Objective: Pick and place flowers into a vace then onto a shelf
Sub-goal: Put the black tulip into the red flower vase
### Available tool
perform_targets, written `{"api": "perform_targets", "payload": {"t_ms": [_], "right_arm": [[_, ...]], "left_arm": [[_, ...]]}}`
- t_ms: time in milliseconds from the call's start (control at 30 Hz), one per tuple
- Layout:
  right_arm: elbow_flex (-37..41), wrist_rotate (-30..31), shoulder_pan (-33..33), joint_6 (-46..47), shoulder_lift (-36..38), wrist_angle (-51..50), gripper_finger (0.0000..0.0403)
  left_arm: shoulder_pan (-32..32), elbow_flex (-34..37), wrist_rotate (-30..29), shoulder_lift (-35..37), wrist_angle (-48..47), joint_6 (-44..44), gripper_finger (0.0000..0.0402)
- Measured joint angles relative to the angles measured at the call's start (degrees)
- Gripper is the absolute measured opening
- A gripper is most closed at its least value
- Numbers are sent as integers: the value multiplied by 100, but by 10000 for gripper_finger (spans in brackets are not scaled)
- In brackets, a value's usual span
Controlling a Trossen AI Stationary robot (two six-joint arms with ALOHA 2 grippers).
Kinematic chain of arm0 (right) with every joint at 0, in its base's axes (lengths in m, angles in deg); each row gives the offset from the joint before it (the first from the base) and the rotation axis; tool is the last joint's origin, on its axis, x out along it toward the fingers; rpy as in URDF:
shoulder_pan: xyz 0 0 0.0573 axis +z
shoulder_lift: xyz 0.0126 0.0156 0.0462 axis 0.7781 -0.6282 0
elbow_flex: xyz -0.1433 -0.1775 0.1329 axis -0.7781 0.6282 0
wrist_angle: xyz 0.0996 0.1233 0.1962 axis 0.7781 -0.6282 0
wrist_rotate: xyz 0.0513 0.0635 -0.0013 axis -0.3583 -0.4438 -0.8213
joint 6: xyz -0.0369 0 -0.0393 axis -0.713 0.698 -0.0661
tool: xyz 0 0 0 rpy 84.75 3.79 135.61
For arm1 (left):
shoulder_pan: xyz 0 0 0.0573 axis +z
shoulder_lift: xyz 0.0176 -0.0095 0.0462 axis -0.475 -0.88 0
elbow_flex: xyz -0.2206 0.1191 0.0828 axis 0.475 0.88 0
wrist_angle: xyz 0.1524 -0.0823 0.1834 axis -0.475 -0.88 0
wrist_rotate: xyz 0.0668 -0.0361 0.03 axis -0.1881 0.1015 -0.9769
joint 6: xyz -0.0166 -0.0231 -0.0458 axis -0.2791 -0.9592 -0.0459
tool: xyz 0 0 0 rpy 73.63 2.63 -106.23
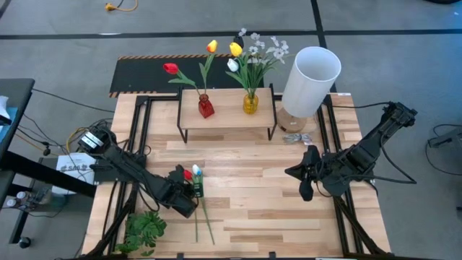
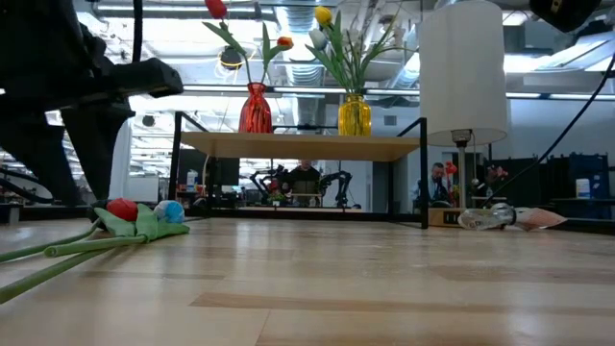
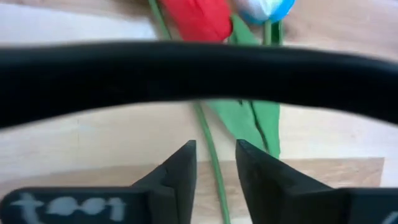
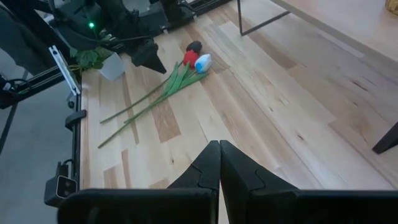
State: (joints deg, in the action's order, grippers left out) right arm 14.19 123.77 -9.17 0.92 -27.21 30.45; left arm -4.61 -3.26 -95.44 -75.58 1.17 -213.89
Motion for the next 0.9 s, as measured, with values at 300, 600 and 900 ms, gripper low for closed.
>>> {"api": "perform_targets", "payload": {"t_ms": [300, 600, 900], "right_arm": [[0, 11, 0, 0, 0, -20, 0], [0, 11, 0, -2, 0, -31, 0], [-1, 11, 0, -23, 0, -37, 0]], "left_arm": [[53, 0, 66, 0, 35, -172, 143], [111, -2, 94, 0, 44, -122, 142], [111, -7, 67, -56, 165, -131, 141]]}}
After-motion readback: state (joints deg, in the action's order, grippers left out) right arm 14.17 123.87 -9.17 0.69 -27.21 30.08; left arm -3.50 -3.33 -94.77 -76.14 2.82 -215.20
